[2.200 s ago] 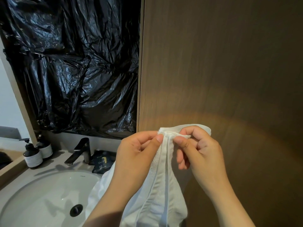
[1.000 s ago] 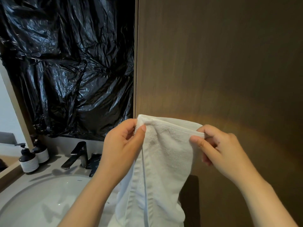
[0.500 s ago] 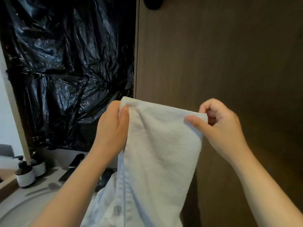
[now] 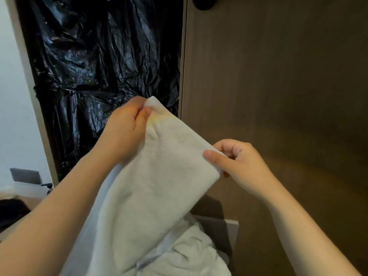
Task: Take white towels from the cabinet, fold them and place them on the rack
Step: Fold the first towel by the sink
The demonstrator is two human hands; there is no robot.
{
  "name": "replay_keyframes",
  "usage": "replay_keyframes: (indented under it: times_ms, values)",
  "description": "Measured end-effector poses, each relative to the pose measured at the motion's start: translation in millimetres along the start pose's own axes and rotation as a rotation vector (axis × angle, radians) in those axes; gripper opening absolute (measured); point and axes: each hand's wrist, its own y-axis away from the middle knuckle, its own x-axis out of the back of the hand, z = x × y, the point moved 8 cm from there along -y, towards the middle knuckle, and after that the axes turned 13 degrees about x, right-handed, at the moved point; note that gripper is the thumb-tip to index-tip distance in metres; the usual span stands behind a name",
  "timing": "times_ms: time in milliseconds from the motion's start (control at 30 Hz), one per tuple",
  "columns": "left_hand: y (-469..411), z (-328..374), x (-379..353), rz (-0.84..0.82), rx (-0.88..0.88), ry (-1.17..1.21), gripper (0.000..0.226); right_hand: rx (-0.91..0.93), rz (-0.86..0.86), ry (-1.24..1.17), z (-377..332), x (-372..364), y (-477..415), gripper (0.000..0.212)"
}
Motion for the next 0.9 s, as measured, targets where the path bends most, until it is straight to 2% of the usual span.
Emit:
replay_keyframes:
  times_ms: [133,233,333,467,633,733,800,900]
  values:
    - [17,-7,-91,-0.297,-0.012,-0.075,0.023,-0.223,-0.103,-0.013,48,-5,52,0.029]
    - [63,-15,-180,-0.553,0.011,-0.096,0.021,-0.427,-0.154,0.001,90,2,109,0.034]
    - [117,-15,-249,-0.715,0.037,-0.062,0.019,-0.617,-0.221,0.016,127,10,165,0.032]
    - [162,2,-302,-0.815,0.015,0.014,0.023,-0.798,-0.29,-0.03,158,15,225,0.031]
    - [199,16,-336,-0.955,-0.084,-0.066,0.026,-0.942,-0.362,-0.058,181,8,264,0.031]
    - [213,5,-336,-0.987,-0.07,-0.112,0.032,-1.007,-0.381,0.003,200,-7,270,0.028]
    - [216,-7,-329,-1.005,-0.071,-0.157,0.041,-1.021,-0.376,0.048,211,-16,269,0.018]
    - [212,-29,-302,-0.958,-0.025,-0.207,0.045,-1.033,-0.379,0.116,226,-24,272,0.014]
